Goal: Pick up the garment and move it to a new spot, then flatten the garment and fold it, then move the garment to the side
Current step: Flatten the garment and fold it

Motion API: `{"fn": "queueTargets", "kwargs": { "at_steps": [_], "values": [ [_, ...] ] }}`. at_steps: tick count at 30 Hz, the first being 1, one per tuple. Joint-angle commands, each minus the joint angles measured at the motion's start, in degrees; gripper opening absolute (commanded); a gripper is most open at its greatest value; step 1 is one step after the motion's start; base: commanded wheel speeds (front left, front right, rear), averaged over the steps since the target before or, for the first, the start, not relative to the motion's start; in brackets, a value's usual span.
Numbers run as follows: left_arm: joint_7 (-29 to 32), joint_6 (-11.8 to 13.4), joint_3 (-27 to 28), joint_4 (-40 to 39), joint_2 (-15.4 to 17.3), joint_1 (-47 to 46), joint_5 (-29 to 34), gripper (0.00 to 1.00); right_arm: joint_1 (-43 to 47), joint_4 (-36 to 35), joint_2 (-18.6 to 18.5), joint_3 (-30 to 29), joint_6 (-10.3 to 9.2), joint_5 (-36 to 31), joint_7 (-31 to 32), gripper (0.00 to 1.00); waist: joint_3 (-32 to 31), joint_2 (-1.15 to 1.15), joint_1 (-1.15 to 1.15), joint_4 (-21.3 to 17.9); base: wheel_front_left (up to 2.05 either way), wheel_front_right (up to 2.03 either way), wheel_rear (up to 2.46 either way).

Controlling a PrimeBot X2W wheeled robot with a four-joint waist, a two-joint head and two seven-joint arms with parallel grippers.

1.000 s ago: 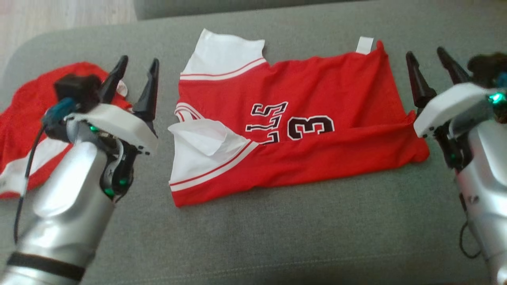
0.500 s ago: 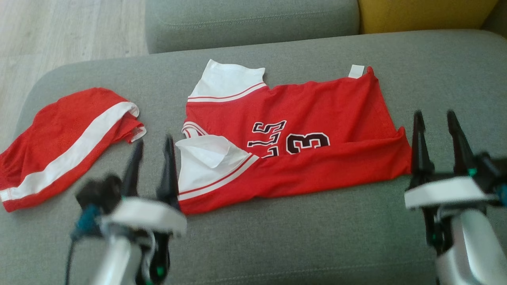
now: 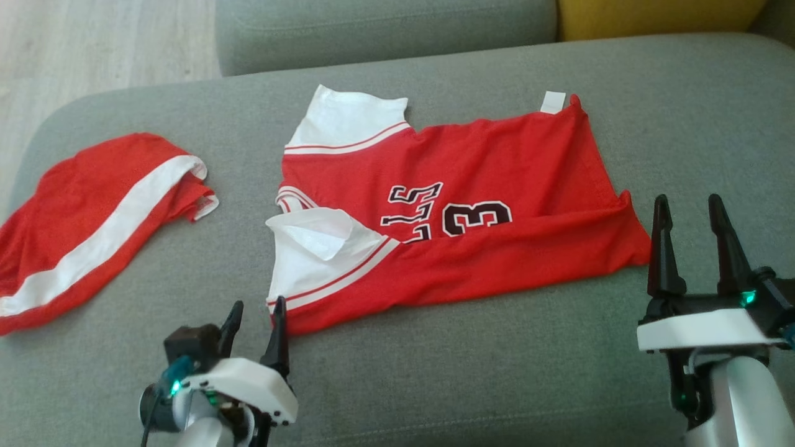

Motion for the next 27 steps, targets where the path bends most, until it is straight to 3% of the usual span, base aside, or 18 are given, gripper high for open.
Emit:
{"fn": "queueTargets", "kwargs": {
  "at_steps": [1, 15, 20, 21, 22, 27],
  "values": [
    [0.4, 0.4, 1.3, -0.2, 0.3, -4.1, 0.6, 1.00, -2.8, -2.4, -0.2, 1.5, -0.04, -0.1, -0.1, 1.00, 0.5, 0.00, 0.00, -0.4, 0.00, 0.00, 0.00],
    [6.2, 1.4, -0.4, 12.6, 2.1, -9.7, 2.1, 1.00, -3.5, -3.6, -0.2, 1.7, -0.04, 0.2, 0.2, 1.00, 3.1, 0.00, 0.00, -3.3, 0.00, 0.00, 0.00],
    [9.6, 0.4, -1.6, 16.0, 3.1, -11.6, 2.4, 1.00, -4.0, -3.8, -0.2, 1.3, -0.04, 0.1, 0.6, 1.00, 4.3, 0.00, 0.00, -3.8, 0.00, 0.00, 0.00],
    [10.7, -0.5, -2.3, 16.9, 3.2, -12.2, 2.4, 0.42, -4.0, -3.5, -0.2, 1.1, -0.04, 0.2, 1.2, 1.00, 4.6, 0.00, 0.00, -3.7, 0.00, 0.00, 0.00],
    [10.8, -0.7, -2.5, 17.0, 3.2, -12.5, 2.5, 0.00, -4.0, -3.0, -0.2, 0.9, -0.04, 0.3, 1.7, 1.00, 4.7, 0.00, 0.00, -3.6, 0.00, 0.00, 0.00],
    [7.6, -0.8, -2.5, 15.7, 2.9, -13.5, 2.5, 0.00, -4.6, 1.4, -0.2, 0.5, -0.04, -0.1, 6.7, 1.00, 5.0, 0.00, 0.00, -2.2, 0.00, 0.00, 0.00]
  ]
}}
